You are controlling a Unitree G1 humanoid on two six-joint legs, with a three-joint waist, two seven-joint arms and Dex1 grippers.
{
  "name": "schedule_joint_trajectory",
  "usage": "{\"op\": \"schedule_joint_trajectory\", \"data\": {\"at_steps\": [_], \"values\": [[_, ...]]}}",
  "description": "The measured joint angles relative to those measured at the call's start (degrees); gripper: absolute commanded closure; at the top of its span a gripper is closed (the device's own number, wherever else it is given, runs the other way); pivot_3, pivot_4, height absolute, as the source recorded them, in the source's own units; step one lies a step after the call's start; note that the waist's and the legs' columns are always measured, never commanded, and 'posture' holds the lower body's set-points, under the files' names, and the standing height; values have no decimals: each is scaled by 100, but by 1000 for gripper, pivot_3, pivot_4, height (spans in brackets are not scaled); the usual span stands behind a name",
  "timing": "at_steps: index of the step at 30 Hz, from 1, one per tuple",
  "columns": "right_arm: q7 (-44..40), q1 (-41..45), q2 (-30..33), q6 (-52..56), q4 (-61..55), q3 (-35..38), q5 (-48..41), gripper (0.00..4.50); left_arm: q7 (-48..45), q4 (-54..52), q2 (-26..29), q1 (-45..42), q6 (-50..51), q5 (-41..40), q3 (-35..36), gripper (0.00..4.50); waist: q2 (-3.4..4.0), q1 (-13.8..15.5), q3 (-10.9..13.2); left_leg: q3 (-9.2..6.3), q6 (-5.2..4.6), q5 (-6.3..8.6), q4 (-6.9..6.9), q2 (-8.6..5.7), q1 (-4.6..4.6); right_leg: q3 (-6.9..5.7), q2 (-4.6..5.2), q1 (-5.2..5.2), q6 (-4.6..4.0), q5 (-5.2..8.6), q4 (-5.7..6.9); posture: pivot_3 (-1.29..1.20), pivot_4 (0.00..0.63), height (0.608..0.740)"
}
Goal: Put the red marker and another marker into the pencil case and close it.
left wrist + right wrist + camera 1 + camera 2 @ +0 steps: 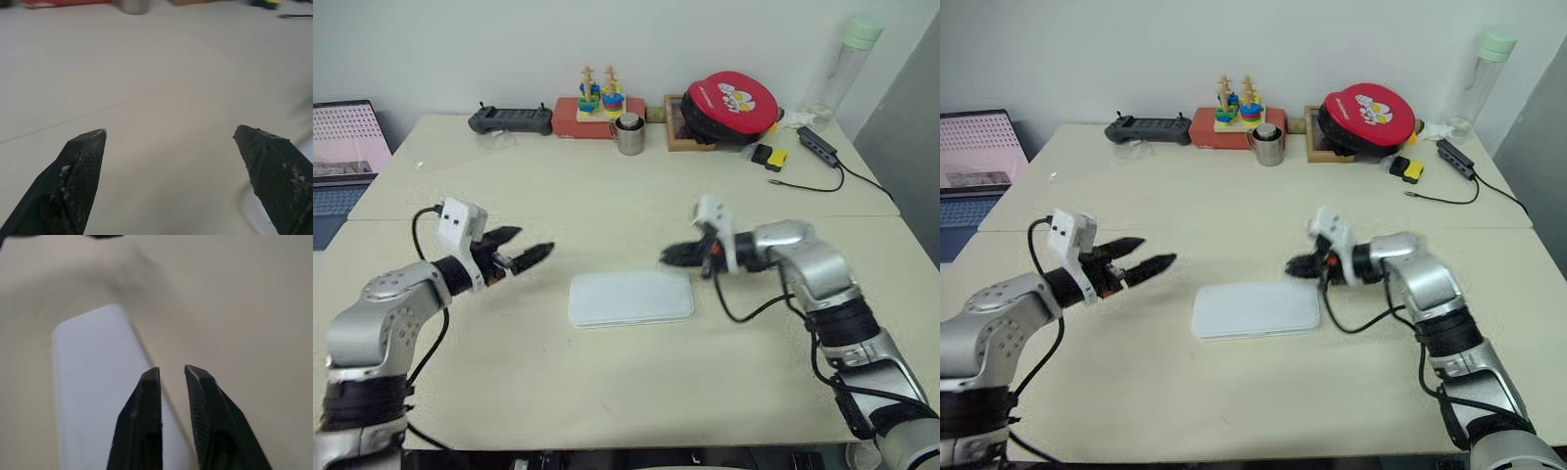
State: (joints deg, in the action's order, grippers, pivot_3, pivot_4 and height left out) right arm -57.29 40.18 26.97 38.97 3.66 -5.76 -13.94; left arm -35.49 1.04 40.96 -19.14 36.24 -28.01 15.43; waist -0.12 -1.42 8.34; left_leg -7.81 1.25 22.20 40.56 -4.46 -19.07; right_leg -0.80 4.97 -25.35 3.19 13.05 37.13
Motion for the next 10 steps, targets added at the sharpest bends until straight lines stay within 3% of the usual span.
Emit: {"op": "schedule_joint_trajectory", "data": {"at_steps": [10], "values": [[924,-969,741,703,-492,1281,-357,19,62,522,-1,-97,-402,454,-48,0,1,-36,0,14,0,0,-11,6,-1,12,1,-9,0,0,0,0,150,740]]}}
